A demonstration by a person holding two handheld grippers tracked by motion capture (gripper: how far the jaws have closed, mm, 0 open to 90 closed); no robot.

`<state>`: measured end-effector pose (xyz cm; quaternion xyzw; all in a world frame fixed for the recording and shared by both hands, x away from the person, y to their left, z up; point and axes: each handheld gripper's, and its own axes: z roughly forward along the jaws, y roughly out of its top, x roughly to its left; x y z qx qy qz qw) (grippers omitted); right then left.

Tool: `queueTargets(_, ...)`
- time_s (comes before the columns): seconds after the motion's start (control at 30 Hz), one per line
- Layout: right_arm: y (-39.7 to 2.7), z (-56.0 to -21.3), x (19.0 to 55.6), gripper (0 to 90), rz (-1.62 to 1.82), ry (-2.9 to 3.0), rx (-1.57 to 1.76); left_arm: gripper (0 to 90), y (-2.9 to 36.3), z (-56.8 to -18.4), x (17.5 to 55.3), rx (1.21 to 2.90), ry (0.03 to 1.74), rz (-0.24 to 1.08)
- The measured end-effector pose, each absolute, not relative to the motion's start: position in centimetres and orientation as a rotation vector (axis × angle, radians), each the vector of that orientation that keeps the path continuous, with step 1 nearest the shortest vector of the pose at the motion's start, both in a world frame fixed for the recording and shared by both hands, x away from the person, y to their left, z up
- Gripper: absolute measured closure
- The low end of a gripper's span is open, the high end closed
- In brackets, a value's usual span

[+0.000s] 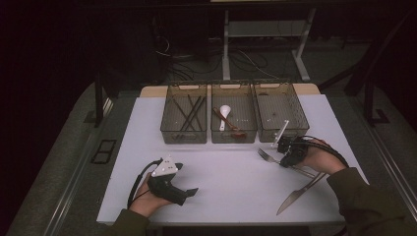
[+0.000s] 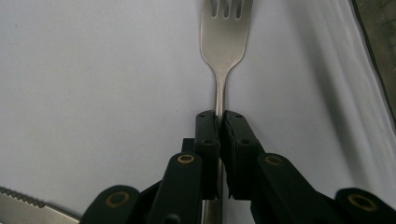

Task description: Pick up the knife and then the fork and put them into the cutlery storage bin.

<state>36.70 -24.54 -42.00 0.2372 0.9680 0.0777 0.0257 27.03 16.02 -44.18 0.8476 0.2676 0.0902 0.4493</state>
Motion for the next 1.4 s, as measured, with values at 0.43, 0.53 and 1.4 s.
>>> queueTargets(0.43,-25.5,-41.2,37.0,84.2,0.367,2.951,0.793,0.0,16.1,-44.1,27.0,2.093,0.665,0.225)
queueTargets(0.53,-25.8,-40.7,36.9,84.2,0.432,2.928,0.813,0.0,16.1,-44.1,27.0,2.092,0.666,0.226)
queueTargets(1.4,-29.9,-38.1,35.8,84.5,0.999,2.667,1.004,0.0,16.2,-44.1,27.0,2.082,0.659,0.223)
